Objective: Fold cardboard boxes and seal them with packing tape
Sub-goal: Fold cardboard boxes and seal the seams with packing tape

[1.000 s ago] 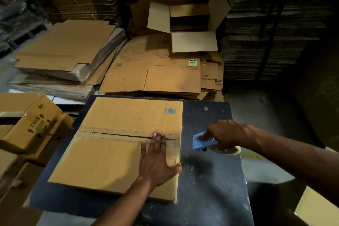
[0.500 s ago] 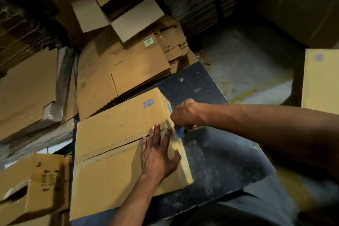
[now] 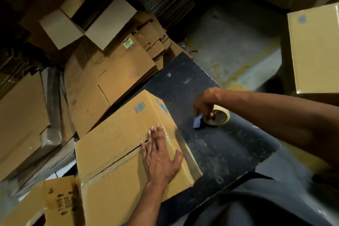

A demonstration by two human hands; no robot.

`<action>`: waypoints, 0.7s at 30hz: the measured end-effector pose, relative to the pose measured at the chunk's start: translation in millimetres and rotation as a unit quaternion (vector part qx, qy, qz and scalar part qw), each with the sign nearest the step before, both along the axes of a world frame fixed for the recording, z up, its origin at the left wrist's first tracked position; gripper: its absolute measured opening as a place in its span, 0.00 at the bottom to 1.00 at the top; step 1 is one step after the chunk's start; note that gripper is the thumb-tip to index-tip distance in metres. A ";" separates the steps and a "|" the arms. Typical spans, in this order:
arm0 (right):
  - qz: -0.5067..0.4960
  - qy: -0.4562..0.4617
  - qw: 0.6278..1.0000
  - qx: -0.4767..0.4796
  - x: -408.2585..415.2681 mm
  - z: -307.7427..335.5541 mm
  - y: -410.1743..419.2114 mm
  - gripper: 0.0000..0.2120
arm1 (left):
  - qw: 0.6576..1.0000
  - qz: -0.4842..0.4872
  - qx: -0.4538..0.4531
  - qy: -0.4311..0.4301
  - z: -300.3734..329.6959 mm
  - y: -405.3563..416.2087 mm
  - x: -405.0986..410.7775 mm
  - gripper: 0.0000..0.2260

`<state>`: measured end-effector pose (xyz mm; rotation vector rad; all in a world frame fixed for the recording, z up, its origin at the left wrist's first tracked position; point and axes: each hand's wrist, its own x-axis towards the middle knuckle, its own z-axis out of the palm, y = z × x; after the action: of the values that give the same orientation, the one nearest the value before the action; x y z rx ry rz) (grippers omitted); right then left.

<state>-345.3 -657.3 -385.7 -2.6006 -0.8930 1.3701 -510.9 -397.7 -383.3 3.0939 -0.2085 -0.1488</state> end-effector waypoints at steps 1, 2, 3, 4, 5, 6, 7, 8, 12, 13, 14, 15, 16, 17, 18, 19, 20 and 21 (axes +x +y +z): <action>-0.002 0.007 1.000 0.004 3.0 -6.2 -1.0 0.25 | 1.000 0.003 0.003 -0.001 0.2 0.2 0.2 0.49; -0.023 0.009 1.000 0.000 5.0 -12.8 -1.3 0.24 | 1.000 0.003 0.010 -0.002 -0.3 0.8 0.1 0.49; -0.033 0.000 0.999 -0.007 8.1 -18.0 -1.7 0.23 | 1.000 0.002 0.019 -0.004 -1.7 1.7 0.3 0.48; -0.045 0.000 0.999 -0.008 8.7 -22.0 -3.8 0.22 | 1.000 0.000 0.026 -0.005 -3.4 2.4 0.5 0.46; -0.054 0.001 0.999 -0.008 9.9 -25.0 -4.3 0.21 | 1.000 -0.002 0.031 -0.004 -5.3 3.3 0.8 0.45; -0.069 -0.002 0.998 -0.003 11.9 -31.6 -5.4 0.20 | 0.999 -0.002 0.031 -0.004 -6.8 3.7 0.9 0.44; -0.084 -0.005 0.996 0.005 12.5 -34.7 -7.2 0.19 | 1.000 -0.001 0.029 -0.006 -7.6 3.9 0.8 0.44; -0.102 -0.008 0.995 0.015 12.8 -37.5 -10.0 0.19 | 1.000 0.000 0.024 -0.010 -8.0 3.6 1.1 0.43; -0.156 -0.018 0.987 0.023 9.2 -44.3 -17.2 0.26 | 1.000 0.006 0.004 -0.013 -7.5 2.6 0.7 0.43; -0.151 -0.035 0.988 0.003 6.5 -42.3 -17.6 0.25 | 1.000 0.007 0.005 -0.010 -7.4 2.4 0.8 0.43; -0.141 -0.067 0.988 -0.015 2.6 -40.6 -16.5 0.25 | 1.000 0.008 0.007 -0.007 -7.4 2.3 0.9 0.43; -0.139 -0.107 0.984 -0.021 -3.1 -36.7 -14.8 0.23 | 1.000 0.009 0.005 -0.007 -7.7 2.2 1.0 0.43; -0.151 -0.144 0.978 -0.010 -8.2 -32.9 -12.5 0.22 | 1.000 0.008 0.002 -0.008 -7.7 2.1 0.9 0.43; -0.176 -0.177 0.968 0.014 -14.8 -29.0 -7.4 0.22 | 1.000 0.007 -0.001 -0.009 -7.9 2.1 0.6 0.43; -0.210 -0.202 0.955 0.053 -21.4 -27.4 0.2 0.24 | 1.000 0.005 -0.002 -0.011 -8.2 2.3 0.8 0.42; -0.253 -0.206 0.939 0.105 -27.9 -27.1 11.1 0.27 | 1.000 0.003 -0.004 -0.011 -8.4 2.4 1.3 0.42; -0.299 -0.188 0.920 0.173 -34.7 -23.8 24.0 0.30 | 1.000 0.003 -0.006 -0.010 -8.3 2.3 1.6 0.41; -0.347 -0.153 0.891 0.251 -40.6 -20.2 38.2 0.32 | 1.000 0.004 -0.006 -0.008 -8.3 2.4 1.4 0.41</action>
<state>-385.9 -619.1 -406.0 -2.3629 -0.2125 0.4728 -509.5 -395.3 -391.6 3.0846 -0.1979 -0.1225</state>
